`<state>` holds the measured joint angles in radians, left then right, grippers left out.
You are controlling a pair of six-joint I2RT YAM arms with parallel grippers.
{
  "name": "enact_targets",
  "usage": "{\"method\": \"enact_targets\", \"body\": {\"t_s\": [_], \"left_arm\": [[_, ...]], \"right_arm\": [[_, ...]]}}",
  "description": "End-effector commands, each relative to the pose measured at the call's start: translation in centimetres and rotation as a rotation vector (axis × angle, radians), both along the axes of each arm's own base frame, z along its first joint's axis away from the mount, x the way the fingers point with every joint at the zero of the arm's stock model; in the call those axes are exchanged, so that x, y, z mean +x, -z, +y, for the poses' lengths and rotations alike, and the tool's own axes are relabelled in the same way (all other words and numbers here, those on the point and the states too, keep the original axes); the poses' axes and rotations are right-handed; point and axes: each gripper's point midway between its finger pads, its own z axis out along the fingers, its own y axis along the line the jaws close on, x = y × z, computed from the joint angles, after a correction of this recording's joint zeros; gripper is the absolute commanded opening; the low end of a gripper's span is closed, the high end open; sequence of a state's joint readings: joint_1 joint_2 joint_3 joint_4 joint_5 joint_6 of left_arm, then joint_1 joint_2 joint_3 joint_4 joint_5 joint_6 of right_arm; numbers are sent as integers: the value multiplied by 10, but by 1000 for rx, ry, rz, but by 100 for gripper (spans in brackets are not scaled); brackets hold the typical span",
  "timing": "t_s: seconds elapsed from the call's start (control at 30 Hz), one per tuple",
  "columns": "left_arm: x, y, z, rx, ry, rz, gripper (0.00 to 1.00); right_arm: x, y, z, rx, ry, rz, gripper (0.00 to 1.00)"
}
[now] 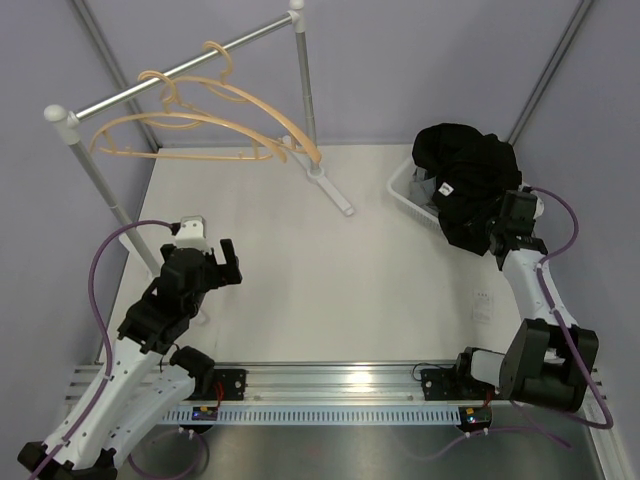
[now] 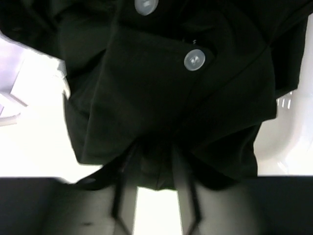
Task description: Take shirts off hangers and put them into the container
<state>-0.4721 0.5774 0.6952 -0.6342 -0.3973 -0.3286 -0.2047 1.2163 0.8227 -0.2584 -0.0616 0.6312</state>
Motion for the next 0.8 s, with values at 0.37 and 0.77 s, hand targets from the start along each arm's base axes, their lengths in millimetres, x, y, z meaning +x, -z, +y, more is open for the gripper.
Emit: {"method": "enact_targets", "body": {"t_s": [0.37,0.77], "left_arm": [[5,-8,-2,-8,9,-37,99],[5,-7,-4,-10,17,-34,99]], "right_arm": [[43,21,-60,-77,178,95,1],[35,0,-63,-155,172,77,23]]}}
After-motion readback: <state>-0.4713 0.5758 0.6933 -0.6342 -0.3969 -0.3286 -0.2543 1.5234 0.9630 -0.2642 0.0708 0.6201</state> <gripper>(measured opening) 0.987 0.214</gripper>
